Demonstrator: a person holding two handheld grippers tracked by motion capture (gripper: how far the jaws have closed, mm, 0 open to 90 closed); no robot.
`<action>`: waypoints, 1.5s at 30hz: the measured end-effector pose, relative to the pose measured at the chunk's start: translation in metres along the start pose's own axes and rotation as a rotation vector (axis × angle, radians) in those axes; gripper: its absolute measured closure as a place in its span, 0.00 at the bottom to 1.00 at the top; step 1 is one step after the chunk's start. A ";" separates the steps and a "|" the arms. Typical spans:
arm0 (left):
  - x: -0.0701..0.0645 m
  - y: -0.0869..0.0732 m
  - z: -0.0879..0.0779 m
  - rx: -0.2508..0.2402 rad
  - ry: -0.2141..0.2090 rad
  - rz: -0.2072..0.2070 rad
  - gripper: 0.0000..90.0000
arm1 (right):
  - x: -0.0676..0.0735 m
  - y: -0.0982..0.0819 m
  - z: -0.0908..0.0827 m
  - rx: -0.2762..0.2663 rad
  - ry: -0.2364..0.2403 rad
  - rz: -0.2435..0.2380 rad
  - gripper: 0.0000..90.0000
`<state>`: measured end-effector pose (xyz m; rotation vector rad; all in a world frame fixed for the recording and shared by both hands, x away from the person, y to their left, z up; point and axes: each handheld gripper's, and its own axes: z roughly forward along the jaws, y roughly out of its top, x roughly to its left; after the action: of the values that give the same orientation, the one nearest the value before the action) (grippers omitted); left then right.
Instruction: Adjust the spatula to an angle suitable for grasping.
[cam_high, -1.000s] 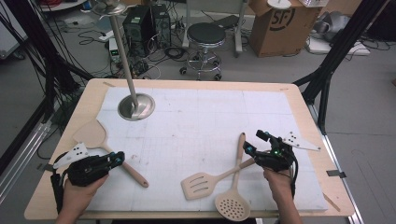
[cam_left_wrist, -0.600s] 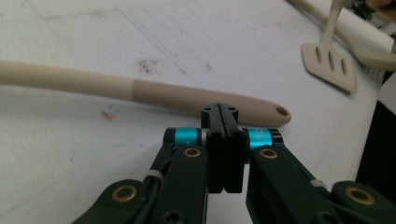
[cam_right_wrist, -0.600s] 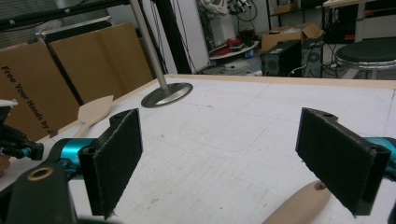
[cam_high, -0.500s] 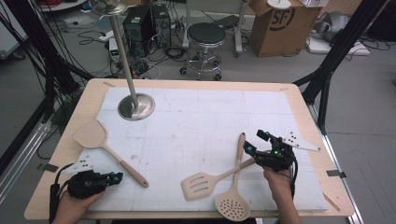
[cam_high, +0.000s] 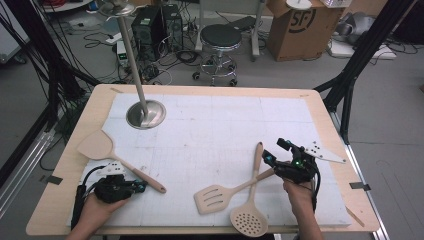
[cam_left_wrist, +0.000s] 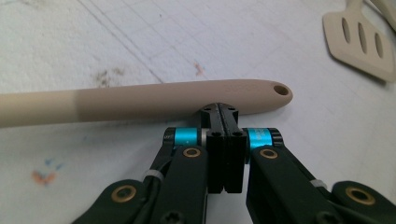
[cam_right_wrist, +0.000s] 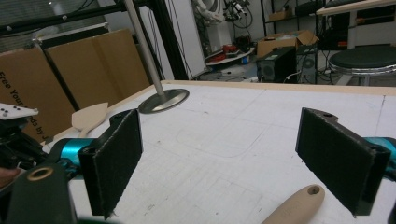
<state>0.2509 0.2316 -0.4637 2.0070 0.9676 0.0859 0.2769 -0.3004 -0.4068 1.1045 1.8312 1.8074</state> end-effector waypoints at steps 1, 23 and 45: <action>0.001 0.003 0.003 0.001 0.002 -0.002 1.00 | 0.000 0.000 0.000 0.000 0.001 0.001 0.15; 0.001 0.032 0.039 0.009 -0.026 -0.041 1.00 | -0.003 -0.002 0.003 0.054 -0.023 -0.002 0.15; -0.021 0.063 0.087 0.028 -0.047 -0.031 1.00 | -0.003 -0.001 0.001 0.044 -0.030 -0.001 0.15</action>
<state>0.3087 0.1388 -0.4642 2.0101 0.9748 0.0074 0.2793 -0.3021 -0.4087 1.1398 1.8625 1.7484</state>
